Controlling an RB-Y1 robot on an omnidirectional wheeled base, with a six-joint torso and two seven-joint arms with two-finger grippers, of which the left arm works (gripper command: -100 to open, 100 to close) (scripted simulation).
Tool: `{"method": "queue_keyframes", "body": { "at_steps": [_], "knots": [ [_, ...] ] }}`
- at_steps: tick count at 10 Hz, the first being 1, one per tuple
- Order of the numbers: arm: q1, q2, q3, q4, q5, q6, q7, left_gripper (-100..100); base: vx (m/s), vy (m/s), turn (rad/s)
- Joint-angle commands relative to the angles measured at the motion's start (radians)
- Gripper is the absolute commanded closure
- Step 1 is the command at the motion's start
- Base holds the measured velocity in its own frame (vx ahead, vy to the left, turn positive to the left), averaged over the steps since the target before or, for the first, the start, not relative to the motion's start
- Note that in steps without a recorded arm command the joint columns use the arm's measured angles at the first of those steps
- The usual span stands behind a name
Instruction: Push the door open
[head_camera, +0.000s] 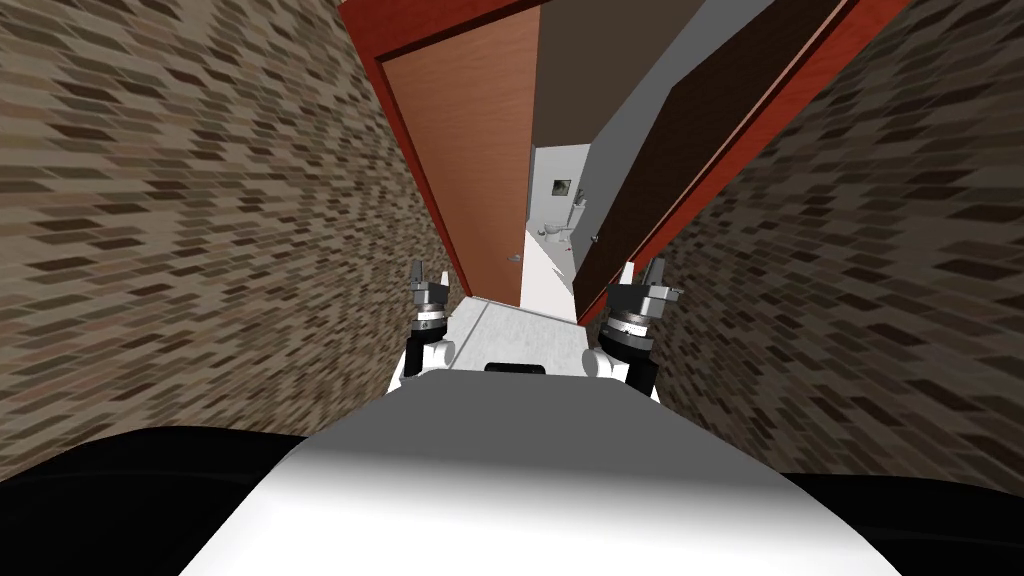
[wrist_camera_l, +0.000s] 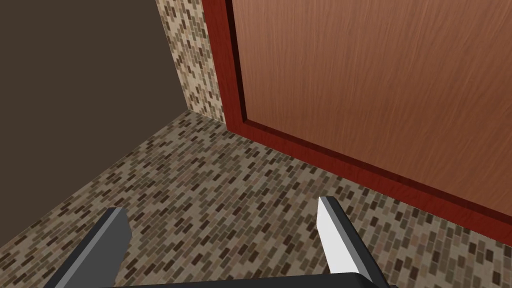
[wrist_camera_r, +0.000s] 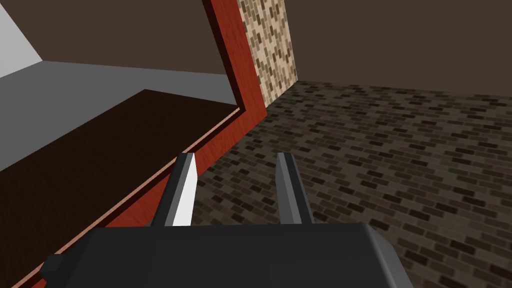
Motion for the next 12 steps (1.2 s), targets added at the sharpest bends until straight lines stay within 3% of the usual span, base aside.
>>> {"method": "queue_keyframes", "body": {
  "at_steps": [1, 12],
  "knots": [
    [-0.015, 0.004, -0.003, 0.043, -0.004, -0.012, -0.001, -100, 0.092, -0.011, -0.006],
    [-0.137, 0.019, -0.035, 0.367, -0.04, -0.084, -0.008, -100, 0.098, -0.009, -0.005]
  ]
}}
